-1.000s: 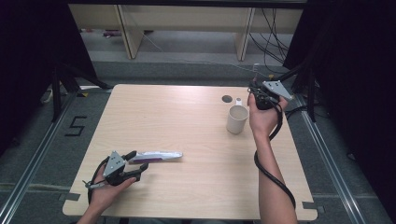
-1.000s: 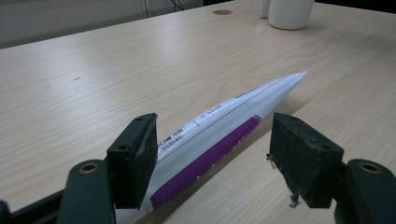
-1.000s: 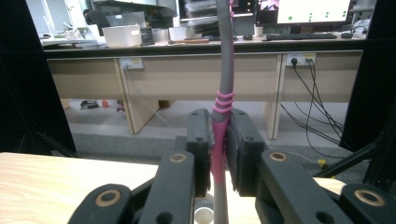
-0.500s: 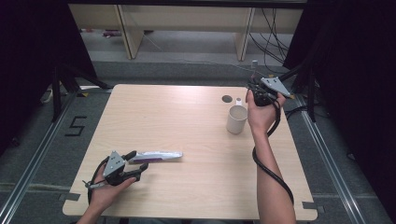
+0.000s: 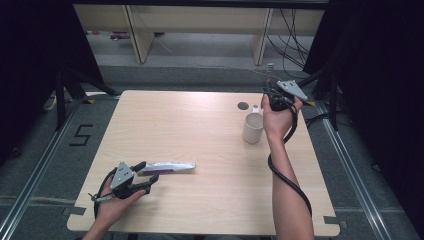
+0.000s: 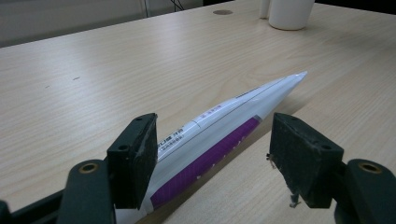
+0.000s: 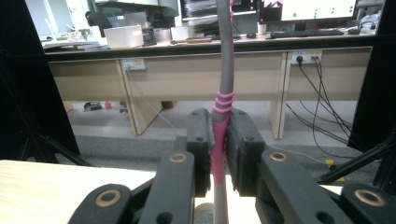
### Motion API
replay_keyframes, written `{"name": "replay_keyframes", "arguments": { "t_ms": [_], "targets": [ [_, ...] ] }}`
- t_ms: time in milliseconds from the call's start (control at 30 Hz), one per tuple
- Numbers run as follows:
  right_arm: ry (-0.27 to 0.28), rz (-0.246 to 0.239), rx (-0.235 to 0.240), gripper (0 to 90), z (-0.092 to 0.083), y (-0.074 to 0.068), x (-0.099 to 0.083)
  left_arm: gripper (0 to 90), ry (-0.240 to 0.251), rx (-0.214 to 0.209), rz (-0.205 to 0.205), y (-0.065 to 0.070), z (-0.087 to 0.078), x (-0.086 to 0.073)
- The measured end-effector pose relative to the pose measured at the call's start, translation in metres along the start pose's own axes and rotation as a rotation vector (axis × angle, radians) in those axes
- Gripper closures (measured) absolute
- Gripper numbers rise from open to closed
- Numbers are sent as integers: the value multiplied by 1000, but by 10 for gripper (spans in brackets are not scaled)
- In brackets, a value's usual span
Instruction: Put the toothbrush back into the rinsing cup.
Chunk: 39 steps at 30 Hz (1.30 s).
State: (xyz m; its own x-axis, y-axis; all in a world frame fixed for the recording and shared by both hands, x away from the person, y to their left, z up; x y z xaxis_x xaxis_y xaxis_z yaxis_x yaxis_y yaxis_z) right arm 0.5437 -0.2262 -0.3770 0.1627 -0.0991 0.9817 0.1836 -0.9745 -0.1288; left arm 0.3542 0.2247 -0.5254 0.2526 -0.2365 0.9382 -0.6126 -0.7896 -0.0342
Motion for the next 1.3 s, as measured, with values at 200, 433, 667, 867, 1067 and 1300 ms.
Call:
{"name": "replay_keyframes", "arguments": {
  "t_ms": [200, 433, 667, 867, 1067, 1300],
  "targets": [
    [-3, 0, 12, 804, 5, -2, 0, 322, 1, -2, 1, 0, 0, 0],
    [-20, 14, 14, 804, 15, -3, -2, 323, 2, -2, 2, 0, 0, 0],
    [-21, 15, 18, 804, 21, -2, -2, 322, 3, -2, -3, 0, 0, 0],
    [-44, 36, 7, 804, 25, -2, -4, 322, 9, -5, -6, 0, 0, 0],
    [-45, 36, 7, 804, 29, 0, -7, 322, 8, -6, -4, 0, 0, 0],
    [-57, 34, 3, 804, 32, -1, -8, 322, 8, -6, -4, -1, -1, 0]
  ]
}}
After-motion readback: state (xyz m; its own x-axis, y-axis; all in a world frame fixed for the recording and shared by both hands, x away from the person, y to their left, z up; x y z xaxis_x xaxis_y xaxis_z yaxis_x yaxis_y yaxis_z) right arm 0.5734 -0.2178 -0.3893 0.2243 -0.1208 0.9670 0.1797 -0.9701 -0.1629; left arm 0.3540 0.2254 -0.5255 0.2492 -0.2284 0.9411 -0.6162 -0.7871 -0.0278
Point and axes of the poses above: each handheld gripper's, and its own axes: z roughly forward along the jaws, x roughly out of its top, y roughly to its right, the point moved 1 cm from there along z, roughly forward along the jaws, and after that the axes turned 2 degrees about z, right-handed, at the moved point
